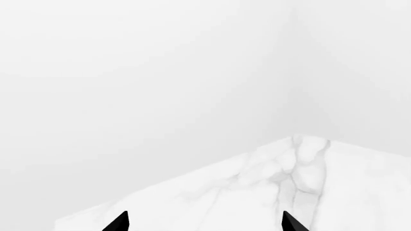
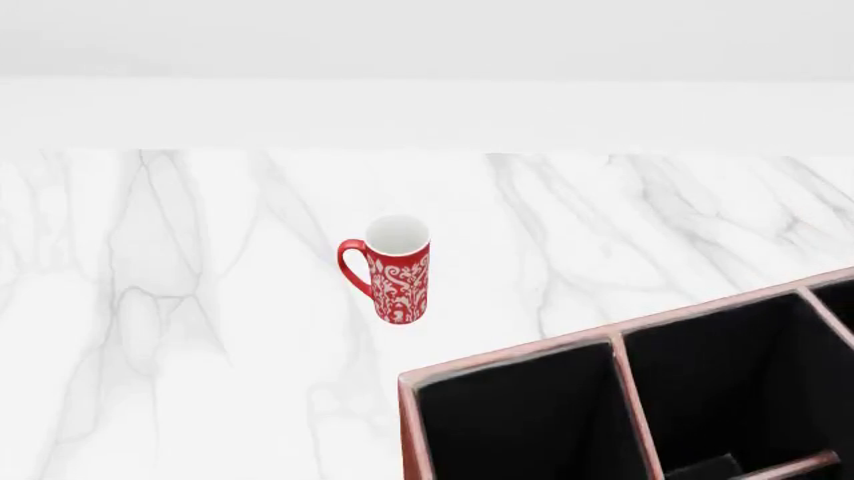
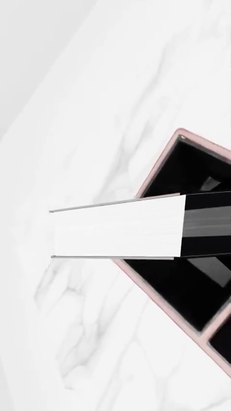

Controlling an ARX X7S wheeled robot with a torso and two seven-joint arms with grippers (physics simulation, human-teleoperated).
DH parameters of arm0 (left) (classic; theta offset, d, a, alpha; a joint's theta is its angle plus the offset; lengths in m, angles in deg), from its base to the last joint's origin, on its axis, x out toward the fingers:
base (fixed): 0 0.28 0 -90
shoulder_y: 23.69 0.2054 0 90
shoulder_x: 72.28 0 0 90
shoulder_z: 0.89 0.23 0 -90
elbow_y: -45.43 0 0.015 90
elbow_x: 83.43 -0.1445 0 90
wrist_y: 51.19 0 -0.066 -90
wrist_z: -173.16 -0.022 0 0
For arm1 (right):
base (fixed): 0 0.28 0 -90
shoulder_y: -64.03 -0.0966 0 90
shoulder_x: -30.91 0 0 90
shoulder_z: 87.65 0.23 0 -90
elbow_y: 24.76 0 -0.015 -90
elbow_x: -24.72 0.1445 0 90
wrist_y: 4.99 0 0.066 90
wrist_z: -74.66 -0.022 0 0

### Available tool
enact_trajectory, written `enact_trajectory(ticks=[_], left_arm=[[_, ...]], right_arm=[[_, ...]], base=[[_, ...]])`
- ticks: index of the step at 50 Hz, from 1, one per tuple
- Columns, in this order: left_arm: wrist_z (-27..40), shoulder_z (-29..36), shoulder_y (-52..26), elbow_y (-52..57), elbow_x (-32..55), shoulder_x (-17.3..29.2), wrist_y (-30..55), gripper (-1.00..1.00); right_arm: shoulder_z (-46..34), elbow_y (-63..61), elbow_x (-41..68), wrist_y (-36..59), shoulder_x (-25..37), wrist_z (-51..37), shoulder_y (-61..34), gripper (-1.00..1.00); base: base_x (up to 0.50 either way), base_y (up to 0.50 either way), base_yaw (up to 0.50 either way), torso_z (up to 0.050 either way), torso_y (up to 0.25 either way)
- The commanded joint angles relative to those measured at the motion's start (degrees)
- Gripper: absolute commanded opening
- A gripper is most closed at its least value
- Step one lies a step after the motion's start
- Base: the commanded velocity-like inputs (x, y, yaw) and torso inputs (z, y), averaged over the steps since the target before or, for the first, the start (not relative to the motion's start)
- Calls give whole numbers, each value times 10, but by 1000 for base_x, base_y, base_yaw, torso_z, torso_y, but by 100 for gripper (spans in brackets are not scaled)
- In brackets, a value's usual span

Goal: Pick up the book and place it in the right compartment of the caddy.

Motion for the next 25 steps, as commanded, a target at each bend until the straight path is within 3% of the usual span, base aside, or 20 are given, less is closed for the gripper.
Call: enact_trajectory(ticks=[1,25], left_arm=[[1,3,-1,-2,-1,1,-1,100],[5,5,2,3,1,4,0,100]], right_arm=[[-22,-16,-5,-28,11,28,19,-100],[-50,-13,-84,-67,-5,146,69,-100]], base=[[0,0,0,0,0],[0,0,0,0,2]])
